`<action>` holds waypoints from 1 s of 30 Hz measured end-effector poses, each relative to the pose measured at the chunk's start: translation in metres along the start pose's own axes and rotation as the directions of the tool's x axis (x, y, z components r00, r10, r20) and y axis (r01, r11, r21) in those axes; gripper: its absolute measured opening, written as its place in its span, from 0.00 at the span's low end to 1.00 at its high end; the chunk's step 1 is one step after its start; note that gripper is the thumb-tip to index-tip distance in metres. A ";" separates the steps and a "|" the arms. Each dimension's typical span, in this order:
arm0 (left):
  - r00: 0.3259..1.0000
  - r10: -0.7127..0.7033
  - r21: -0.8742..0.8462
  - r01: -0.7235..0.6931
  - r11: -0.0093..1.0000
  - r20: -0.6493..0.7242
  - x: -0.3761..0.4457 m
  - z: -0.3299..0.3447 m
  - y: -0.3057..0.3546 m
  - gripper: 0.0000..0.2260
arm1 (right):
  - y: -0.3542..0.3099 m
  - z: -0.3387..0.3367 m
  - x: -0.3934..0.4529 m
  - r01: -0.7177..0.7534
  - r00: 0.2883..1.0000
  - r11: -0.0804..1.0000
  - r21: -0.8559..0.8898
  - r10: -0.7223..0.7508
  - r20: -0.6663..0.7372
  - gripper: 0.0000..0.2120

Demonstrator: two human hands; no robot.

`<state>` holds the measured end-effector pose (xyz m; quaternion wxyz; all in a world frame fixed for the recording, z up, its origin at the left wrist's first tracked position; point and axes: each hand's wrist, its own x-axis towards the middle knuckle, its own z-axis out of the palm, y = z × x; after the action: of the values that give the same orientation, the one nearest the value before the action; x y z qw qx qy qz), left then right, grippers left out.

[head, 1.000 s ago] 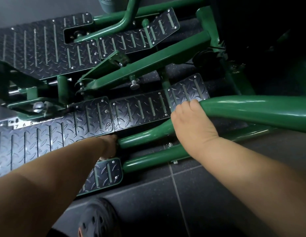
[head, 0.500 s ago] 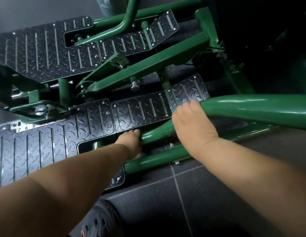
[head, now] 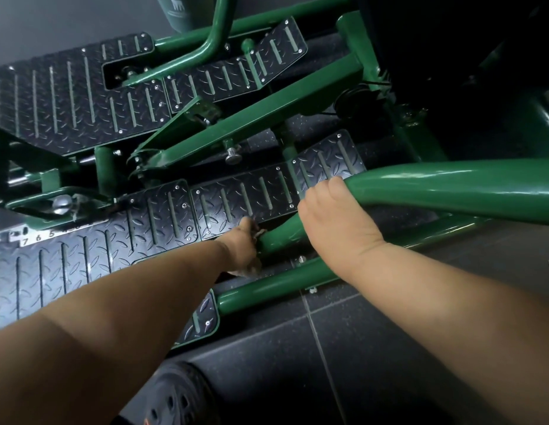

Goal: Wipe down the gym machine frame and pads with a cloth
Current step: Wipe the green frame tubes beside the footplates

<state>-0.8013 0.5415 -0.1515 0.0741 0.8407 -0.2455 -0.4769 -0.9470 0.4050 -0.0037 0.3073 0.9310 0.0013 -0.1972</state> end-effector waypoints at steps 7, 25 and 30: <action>0.990 -0.058 0.175 0.080 0.981 -0.129 -0.008 0.004 -0.017 0.22 | -0.002 0.003 0.000 0.009 1.000 1.000 0.013 -0.009 -0.014 0.36; 0.938 0.308 -0.904 0.013 0.426 0.159 -0.006 -0.028 0.079 0.24 | -0.013 0.068 -0.026 -0.233 0.903 0.963 -0.136 0.163 -0.397 0.29; 0.945 0.304 -0.533 -0.198 0.822 0.118 0.002 -0.013 0.056 0.28 | -0.008 0.077 -0.035 -0.279 0.852 0.955 -0.099 0.199 -0.484 0.29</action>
<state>-0.8085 0.4901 -0.1258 0.3335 0.6986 -0.2240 -0.5921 -1.0083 0.3714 -0.0515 0.3960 0.9149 -0.0241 0.0744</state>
